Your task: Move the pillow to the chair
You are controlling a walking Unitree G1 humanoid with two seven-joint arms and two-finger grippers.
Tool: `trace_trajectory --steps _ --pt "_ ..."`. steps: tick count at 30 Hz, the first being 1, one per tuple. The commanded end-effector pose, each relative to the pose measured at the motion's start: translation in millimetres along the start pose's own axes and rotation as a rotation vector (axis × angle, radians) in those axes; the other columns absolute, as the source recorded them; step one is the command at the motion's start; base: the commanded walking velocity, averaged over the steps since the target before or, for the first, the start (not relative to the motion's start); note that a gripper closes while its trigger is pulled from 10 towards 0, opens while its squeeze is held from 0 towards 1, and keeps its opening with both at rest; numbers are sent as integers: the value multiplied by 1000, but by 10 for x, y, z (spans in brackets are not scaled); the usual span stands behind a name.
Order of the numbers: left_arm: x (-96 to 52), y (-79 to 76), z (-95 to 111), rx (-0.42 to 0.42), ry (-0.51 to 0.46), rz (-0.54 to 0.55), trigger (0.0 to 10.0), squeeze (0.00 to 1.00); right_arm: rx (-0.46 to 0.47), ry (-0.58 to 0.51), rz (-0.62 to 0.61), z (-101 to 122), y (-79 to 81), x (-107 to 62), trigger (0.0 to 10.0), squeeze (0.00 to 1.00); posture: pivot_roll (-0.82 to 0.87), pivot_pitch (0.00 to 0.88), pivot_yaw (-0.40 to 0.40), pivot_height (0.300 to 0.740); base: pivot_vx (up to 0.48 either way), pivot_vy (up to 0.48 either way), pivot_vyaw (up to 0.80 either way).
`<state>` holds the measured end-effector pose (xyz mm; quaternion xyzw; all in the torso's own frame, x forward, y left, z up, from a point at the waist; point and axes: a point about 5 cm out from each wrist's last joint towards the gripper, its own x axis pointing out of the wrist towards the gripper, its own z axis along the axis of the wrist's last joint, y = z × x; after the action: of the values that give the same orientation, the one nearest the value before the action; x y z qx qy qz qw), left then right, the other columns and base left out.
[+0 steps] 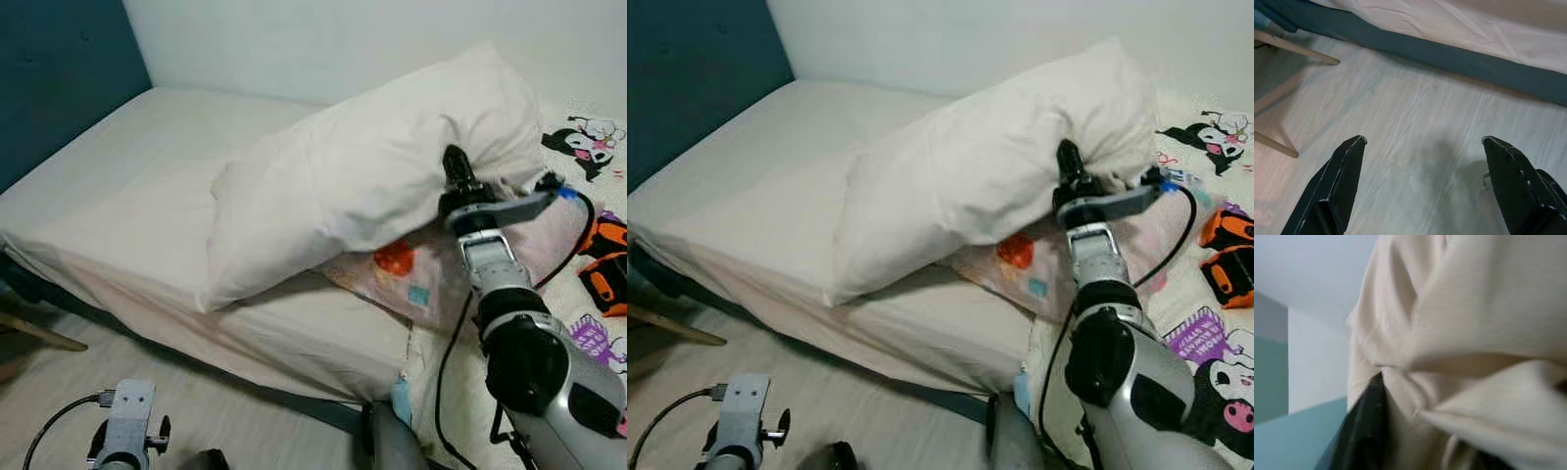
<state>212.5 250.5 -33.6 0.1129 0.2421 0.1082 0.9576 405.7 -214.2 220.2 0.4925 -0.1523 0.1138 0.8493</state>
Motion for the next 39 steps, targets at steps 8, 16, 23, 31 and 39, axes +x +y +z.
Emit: trace_trajectory --steps 8,16,23,31,39 --pt "31 60 44 10 -4 20 10000 0 -163 99 11 -139 47 25 0 0 -93 97 43 514 0 0 0" --pt "119 63 189 -49 -24 47 10000 0 -202 83 69 -37 129 69 0 0 -115 65 33 519 0 0 0" --pt "215 90 336 -137 -27 106 10000 0 -240 75 207 -15 256 83 0 0 -138 36 27 542 0 0 0" --pt "323 117 532 -180 -33 136 10000 0 -225 -4 399 66 697 199 0 0 -154 4 17 571 -180 0 0" --pt "360 96 658 -213 -77 148 10000 0 -272 55 459 -100 821 200 0 0 -163 0 7 599 -223 0 0"
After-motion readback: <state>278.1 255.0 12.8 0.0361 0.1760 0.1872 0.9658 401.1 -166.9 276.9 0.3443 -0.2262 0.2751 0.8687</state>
